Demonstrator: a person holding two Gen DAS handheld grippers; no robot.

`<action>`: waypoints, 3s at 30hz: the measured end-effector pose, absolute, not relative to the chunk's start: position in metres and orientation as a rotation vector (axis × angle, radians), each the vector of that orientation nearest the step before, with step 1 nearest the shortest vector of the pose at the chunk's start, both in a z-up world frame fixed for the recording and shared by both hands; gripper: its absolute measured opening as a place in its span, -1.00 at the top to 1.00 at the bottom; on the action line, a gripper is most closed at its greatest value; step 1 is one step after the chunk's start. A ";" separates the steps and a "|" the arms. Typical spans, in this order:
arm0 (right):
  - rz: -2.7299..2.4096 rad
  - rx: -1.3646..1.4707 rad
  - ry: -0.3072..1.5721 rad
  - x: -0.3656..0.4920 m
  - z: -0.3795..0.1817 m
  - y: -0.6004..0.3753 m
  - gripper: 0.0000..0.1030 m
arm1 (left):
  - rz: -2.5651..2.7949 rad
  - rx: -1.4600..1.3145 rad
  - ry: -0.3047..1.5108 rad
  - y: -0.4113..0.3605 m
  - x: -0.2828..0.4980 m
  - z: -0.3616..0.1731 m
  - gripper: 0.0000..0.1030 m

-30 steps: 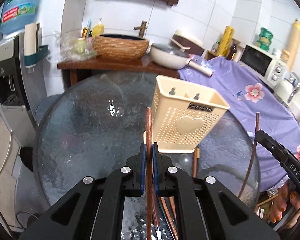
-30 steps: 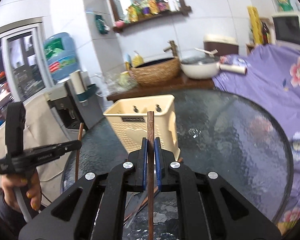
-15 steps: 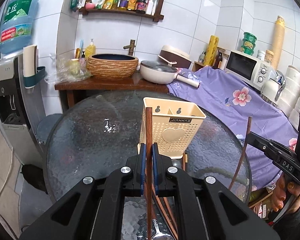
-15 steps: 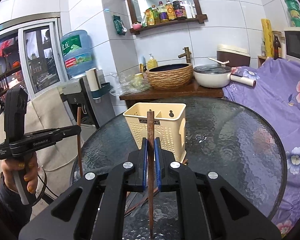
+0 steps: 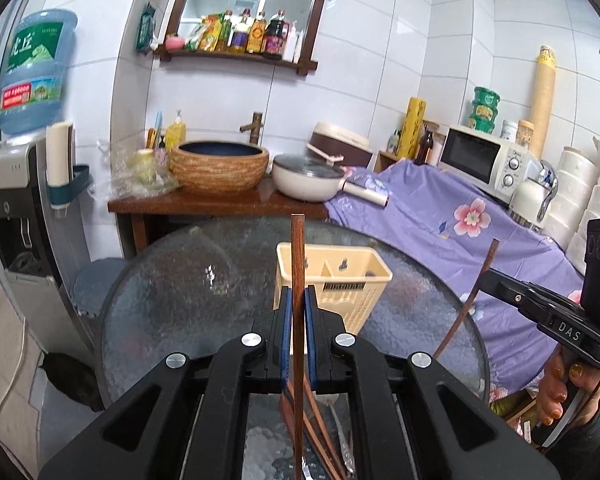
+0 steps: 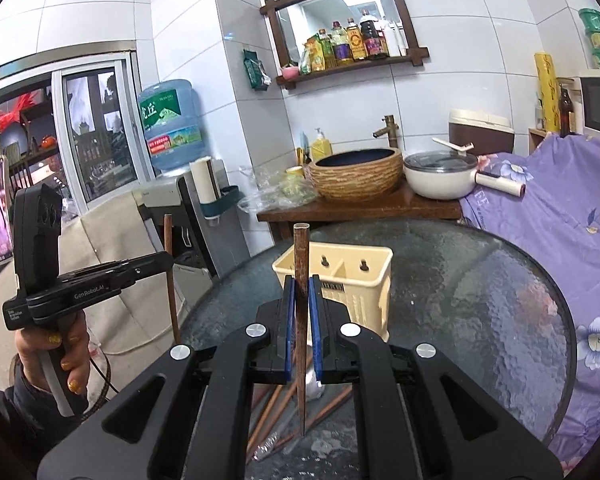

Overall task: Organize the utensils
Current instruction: 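Lift both held chopsticks and carry them above the cream holder, then open both tools to drop the chopsticks into the holder, then move both tools back down to the spoons beside the holder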

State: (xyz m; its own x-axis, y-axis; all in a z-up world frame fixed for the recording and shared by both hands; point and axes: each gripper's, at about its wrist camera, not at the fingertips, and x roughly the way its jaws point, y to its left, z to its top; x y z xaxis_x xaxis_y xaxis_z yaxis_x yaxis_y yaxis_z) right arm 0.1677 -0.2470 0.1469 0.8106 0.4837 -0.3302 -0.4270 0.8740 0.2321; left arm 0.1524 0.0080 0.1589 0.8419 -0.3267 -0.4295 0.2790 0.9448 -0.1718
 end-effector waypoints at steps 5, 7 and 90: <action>0.488 0.130 0.362 0.181 0.181 -0.240 0.85 | -0.336 -0.126 0.406 0.007 0.156 0.193 0.88; 0.476 0.122 0.344 0.187 0.197 -0.238 0.85 | -0.323 -0.132 0.364 0.005 0.162 0.211 0.88; 0.225 0.162 0.874 0.260 -0.027 -0.211 0.10 | -0.234 -0.026 0.936 -0.006 0.217 -0.021 0.01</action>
